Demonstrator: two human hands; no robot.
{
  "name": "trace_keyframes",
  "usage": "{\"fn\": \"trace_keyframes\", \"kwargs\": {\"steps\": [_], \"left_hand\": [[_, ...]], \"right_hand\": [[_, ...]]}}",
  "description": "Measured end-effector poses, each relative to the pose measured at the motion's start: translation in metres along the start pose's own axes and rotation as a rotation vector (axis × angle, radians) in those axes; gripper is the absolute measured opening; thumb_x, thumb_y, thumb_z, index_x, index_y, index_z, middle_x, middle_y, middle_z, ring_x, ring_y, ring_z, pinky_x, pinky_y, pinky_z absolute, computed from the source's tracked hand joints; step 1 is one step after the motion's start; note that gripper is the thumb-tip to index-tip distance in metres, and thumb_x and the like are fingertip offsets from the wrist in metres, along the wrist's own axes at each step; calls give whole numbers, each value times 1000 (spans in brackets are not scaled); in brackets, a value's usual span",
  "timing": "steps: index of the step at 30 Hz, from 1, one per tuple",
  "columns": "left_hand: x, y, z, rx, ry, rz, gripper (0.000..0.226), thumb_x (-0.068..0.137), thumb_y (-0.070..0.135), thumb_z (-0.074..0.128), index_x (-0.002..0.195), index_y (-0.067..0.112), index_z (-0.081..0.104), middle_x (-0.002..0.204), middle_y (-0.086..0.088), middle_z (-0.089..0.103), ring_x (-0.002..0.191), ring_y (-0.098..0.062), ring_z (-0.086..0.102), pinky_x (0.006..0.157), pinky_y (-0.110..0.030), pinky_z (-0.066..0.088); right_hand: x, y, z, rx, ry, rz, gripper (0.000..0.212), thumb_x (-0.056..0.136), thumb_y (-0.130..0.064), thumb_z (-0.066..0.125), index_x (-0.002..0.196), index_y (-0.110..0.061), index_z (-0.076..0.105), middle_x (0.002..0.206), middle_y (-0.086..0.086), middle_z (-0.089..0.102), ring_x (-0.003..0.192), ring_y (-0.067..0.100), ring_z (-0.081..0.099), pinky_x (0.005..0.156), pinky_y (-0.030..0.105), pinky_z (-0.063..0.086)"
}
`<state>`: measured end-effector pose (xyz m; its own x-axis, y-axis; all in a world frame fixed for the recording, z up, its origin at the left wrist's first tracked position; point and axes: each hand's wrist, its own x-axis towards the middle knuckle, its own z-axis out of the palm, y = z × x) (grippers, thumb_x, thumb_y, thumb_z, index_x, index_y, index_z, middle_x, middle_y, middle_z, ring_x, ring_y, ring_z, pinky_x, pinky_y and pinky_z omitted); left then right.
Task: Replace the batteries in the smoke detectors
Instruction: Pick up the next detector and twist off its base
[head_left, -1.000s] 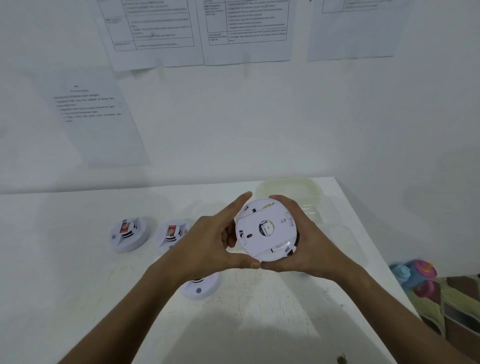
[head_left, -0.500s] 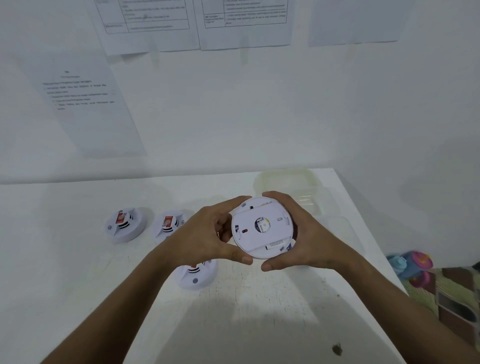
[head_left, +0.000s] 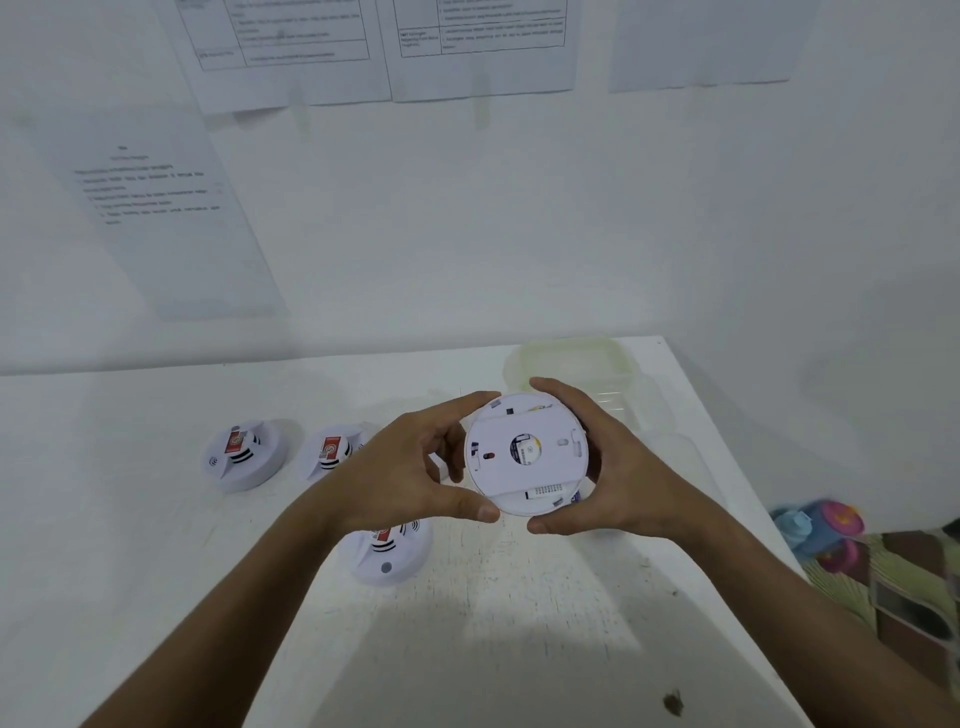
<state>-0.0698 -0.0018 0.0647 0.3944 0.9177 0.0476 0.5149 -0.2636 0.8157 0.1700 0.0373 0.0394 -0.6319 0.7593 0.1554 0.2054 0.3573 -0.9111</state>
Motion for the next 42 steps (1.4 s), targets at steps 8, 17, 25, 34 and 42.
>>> {"fn": "trace_keyframes", "kwargs": {"steps": [8,17,25,34,42], "left_hand": [[-1,7,-5,-46,-106,-11,82,76,22,81,137,50,33,123,21,61,107,-13,61,78,-20,53],[-3,7,-1,218,131,8,68,74,48,78,134,43,47,114,19,62,93,0,63,70,-12,50],[-2,7,4,178,181,-51,60,67,45,84,119,39,54,103,18,64,89,0,63,70,-14,54],[3,7,12,335,205,46,53,52,54,74,95,29,54,97,17,48,91,-4,53,72,-13,48],[9,13,18,484,175,27,59,47,66,64,89,29,46,91,14,44,81,-10,51,67,-26,51]], "right_hand": [[2,4,3,-41,-64,-18,112,54,-5,94,144,-24,30,134,-22,47,130,6,44,101,20,46],[11,15,8,-39,59,-58,105,52,-4,95,139,-18,38,131,-16,54,125,8,51,97,18,47],[12,15,10,-76,75,-86,96,55,-7,93,135,-24,44,129,-10,54,122,16,54,96,30,52],[10,21,17,-90,70,-97,94,56,-14,91,134,-32,43,128,-12,56,121,17,55,97,27,50],[2,30,20,17,93,-65,97,55,-24,90,138,-22,40,131,-7,56,125,20,53,99,25,48]]}}
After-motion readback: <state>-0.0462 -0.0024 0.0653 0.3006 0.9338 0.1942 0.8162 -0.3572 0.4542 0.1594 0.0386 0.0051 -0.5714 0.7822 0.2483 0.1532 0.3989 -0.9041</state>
